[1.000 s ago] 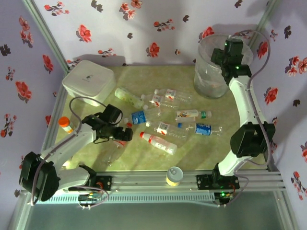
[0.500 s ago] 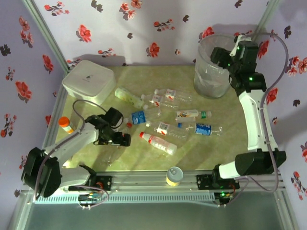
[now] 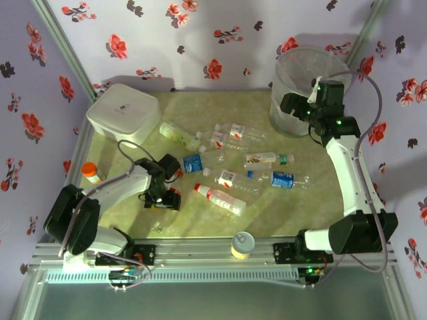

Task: Put the plastic bottles in the bin

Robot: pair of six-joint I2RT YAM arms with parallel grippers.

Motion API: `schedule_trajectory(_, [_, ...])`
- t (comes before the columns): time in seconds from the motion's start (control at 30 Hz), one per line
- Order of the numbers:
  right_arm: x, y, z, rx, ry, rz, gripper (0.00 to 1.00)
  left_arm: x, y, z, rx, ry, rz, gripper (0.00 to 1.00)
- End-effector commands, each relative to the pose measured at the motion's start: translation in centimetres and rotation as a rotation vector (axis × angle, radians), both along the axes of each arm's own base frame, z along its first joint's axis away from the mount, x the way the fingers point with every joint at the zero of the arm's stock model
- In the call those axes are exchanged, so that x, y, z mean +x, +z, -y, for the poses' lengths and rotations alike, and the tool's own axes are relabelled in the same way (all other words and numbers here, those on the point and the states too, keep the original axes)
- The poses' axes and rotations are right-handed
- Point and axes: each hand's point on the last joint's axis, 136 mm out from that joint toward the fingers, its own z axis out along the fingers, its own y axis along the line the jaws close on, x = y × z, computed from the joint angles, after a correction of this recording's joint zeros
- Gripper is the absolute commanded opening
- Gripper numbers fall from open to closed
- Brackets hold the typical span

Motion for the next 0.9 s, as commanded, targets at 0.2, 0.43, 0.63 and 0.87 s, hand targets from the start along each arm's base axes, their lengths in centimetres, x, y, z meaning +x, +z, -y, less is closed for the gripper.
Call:
schedule_trajectory(0.2, [-2.3, 2.4, -4.5, 0.115, 0.143, 0.044, 0.87, 3.7, 3.6, 0.2, 0.056, -0.075, 0.113, 0.61])
schedule_trajectory(0.43, [-4.3, 3.9, -13.1, 0.271, 0.461, 0.038, 0.87, 6.5, 11.3, 1.7, -0.063, -0.101, 0.312, 0.61])
schedule_trajectory(0.63, [-4.2, 2.9, -19.8, 0.379, 0.612, -0.011, 0.87, 10.6, 15.6, 5.3, -0.295, -0.083, 0.58, 0.61])
schedule_trajectory(0.87, [-4.6, 2.0, -25.9, 0.543, 0.74, -0.087, 0.88, 13.8, 18.0, 9.6, -0.537, -0.126, 0.747, 0.6])
